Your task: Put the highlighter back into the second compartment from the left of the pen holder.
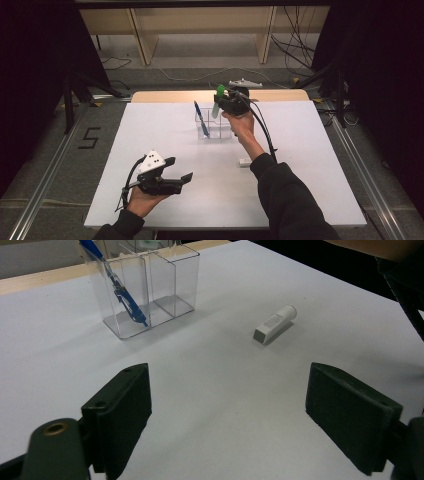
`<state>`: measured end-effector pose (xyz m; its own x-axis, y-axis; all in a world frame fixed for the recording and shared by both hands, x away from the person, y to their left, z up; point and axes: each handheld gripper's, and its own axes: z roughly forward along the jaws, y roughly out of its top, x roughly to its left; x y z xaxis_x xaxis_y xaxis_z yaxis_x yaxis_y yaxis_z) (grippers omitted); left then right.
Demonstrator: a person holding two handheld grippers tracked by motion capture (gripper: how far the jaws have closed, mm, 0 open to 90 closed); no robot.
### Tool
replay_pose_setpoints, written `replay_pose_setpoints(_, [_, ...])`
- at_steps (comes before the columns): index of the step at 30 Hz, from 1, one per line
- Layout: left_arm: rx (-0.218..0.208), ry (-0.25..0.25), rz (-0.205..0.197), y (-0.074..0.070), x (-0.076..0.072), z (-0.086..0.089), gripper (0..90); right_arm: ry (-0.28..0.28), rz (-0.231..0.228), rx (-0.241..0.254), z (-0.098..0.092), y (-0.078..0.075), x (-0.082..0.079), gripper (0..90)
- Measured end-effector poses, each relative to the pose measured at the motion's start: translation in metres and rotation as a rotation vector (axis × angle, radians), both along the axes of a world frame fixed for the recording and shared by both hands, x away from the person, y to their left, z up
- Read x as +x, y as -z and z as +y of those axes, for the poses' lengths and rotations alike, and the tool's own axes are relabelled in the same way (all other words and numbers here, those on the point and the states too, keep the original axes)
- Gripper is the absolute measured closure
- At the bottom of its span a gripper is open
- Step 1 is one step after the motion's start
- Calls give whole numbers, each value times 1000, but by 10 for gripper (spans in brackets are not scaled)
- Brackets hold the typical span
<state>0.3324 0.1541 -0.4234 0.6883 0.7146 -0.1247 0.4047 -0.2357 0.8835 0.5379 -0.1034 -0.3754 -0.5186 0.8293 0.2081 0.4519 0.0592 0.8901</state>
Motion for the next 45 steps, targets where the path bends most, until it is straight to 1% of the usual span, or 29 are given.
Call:
replay_pose_setpoints(3, [1, 2, 1, 0, 0, -1, 181, 1, 2, -7, 3, 2, 1, 754])
replay_pose_setpoints(7, [-3, 1, 1, 1, 0, -1, 181, 7, 3, -36, 6, 5, 2, 754])
replay_pose_setpoints(11, [-3, -1, -3, 0, 0, 0, 181, 2, 6, -51, 9, 8, 4, 753])
replay_pose_setpoints(16, [-10, -8, -6, 0, 0, 0, 181, 6, 27, -81, 11, 14, 7, 752])
replay_pose_setpoints(27, [-11, -8, -8, -1, 0, 0, 181, -11, 60, -116, 16, 24, 8, 749])
replay_pose_setpoints(30, [-9, -8, -10, -1, 0, 0, 181, -15, 67, -139, 16, 26, 7, 743])
replay_pose_setpoints(31, [-10, -8, -10, -1, 0, 0, 181, -17, 67, -141, 16, 26, 7, 694])
replay_pose_setpoints(32, [-11, -8, -11, -1, 0, 0, 181, -19, 66, -127, 15, 25, 7, 631])
replay_pose_setpoints(34, [-9, -8, -9, 0, 0, 1, 181, -8, 73, -119, 13, 21, 5, 479])
replay_pose_setpoints(35, [-9, -8, -8, 0, 0, 1, 181, -9, 74, -110, 11, 18, 4, 459])
replay_pose_setpoints(37, [-10, -9, -10, -1, 0, 0, 181, -10, 57, -90, 6, 12, 3, 411])
replay_pose_setpoints(39, [-9, -9, -9, -1, 0, 0, 181, 0, 42, -84, 2, 5, 0, 369])
replay_pose_setpoints(41, [-9, -10, -9, 0, 0, 0, 181, -7, 21, -104, -2, -2, -4, 353])
replay_pose_setpoints(42, [-8, -10, -8, 0, 0, 0, 181, -20, 8, -114, -4, -5, -7, 342])
replay_pose_setpoints(45, [-8, -11, -7, 0, 1, 1, 181, -59, -44, -169, -10, -14, -17, 320])
